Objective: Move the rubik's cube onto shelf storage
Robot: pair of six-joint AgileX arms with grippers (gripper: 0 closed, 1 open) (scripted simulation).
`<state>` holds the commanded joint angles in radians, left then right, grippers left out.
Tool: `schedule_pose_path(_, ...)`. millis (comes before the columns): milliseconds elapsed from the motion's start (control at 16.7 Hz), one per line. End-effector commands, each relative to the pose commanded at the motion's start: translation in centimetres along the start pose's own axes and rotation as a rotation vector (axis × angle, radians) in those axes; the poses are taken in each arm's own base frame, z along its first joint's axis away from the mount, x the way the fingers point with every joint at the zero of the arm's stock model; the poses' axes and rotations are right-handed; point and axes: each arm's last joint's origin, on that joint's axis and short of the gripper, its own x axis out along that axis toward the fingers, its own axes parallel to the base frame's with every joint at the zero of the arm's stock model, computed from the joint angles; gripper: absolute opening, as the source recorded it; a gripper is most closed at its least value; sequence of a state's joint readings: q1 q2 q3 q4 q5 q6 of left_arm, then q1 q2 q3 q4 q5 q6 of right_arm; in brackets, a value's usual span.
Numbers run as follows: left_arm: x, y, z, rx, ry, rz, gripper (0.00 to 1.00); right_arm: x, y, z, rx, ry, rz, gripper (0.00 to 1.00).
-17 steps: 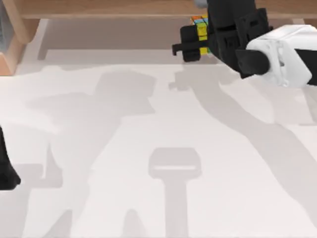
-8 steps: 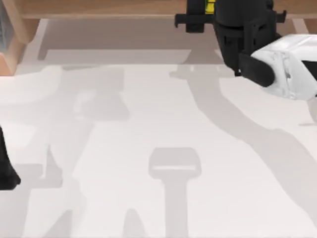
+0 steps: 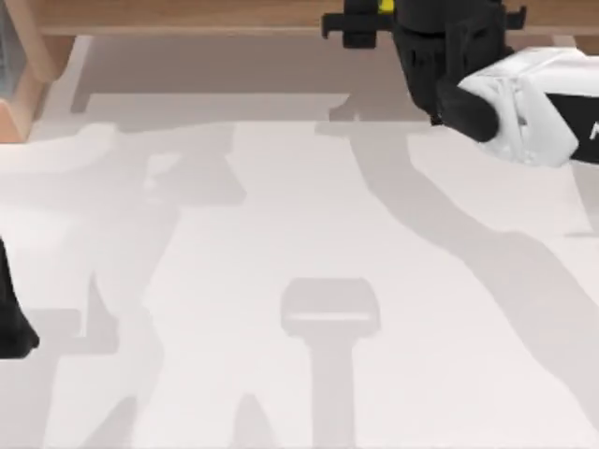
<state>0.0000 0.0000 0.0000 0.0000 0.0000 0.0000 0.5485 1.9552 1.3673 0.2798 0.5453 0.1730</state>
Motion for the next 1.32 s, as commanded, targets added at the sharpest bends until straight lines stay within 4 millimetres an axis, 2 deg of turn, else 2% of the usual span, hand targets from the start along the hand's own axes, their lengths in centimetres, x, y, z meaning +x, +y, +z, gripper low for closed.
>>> schedule_pose_path(360,0.0,0.0,0.0,0.000,0.000,0.000,1.00,4.6,0.6,0.2,-0.004,-0.003,0.011,0.00)
schedule_pose_path(540,0.0,0.0,0.0,0.000,0.000,0.000,1.00,7.0,-0.2,0.3,0.000,-0.006,0.001,0.00)
schedule_pose_path(840,0.0,0.0,0.0,0.000,0.000,0.000,1.00,7.3,-0.5,0.3,-0.001,-0.005,-0.006,0.00)
schedule_pose_path(1320,0.0,0.0,0.0,0.000,0.000,0.000,1.00,7.3,-0.5,0.3,-0.001,-0.005,-0.006,0.60)
